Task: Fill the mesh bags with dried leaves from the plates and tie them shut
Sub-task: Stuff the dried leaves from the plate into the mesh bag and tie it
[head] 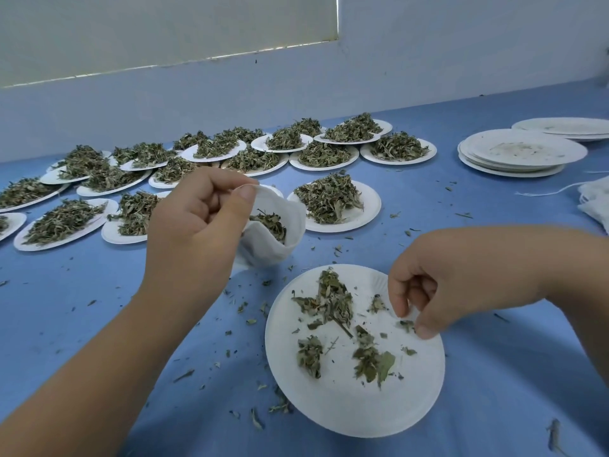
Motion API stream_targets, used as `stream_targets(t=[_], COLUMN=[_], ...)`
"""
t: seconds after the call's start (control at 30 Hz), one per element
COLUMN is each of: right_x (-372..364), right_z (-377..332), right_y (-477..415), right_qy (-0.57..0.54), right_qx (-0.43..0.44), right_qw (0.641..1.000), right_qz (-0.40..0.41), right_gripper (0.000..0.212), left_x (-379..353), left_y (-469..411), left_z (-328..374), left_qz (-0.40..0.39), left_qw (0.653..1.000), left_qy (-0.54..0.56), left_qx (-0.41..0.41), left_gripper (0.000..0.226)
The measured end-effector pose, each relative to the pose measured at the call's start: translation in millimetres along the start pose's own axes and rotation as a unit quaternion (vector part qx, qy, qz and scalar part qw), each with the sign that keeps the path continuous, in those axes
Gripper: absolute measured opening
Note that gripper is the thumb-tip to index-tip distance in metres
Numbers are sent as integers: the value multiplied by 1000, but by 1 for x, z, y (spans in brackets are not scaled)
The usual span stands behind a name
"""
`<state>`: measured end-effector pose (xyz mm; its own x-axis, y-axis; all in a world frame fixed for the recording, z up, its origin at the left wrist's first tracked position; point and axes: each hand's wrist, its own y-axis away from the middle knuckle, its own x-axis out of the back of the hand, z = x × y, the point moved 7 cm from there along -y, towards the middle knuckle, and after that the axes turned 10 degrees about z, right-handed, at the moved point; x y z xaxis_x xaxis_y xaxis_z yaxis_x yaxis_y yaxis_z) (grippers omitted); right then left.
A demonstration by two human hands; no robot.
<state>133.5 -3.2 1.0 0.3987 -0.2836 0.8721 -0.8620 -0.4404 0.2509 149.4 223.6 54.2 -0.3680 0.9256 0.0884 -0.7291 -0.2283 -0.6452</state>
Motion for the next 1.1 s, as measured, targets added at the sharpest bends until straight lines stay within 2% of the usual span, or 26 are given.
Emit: stream_targets(t=[0.17,0.33,0.47,0.57,0.63,0.73,0.8,0.93,1.1], right_x=[-6,-9,-5,0,2,-1,-6,-14,-14], right_z=[-7,-14,-28,-30,-26,-24,-25,-29,-36], right_y=[0,1,0,-1,0,4,5,0,-1], right_qy=[27,50,-3,-8,14,32,42,48,-51], right_qx=[3,29,84,98,81,67,66,85,120], right_qw=[1000,998,996,992,993,995,995,994,991], right_qz=[2,17,42,74,88,72,57,46,36], right_gripper=[6,3,4,18,39,69,77,68,48], left_x=[-2,-2,-3,-3,-3,-4,-4,-5,-6], left_y=[2,4,4,4,4,5,5,6,6], left_z=[0,0,-1,-2,-1,0,0,0,0], left_qz=[-10,-16,-22,-21,-23,-26,-31,-31,-33], left_qw=[1000,1000,999,999,999,999,999,999,999], left_qy=[-8,-16,-25,-25,-26,-27,-24,-35,-35], left_qx=[-7,-11,-11,-10,-11,-16,-14,-21,-18], left_gripper=[10,13,14,14,14,15,17,22,22])
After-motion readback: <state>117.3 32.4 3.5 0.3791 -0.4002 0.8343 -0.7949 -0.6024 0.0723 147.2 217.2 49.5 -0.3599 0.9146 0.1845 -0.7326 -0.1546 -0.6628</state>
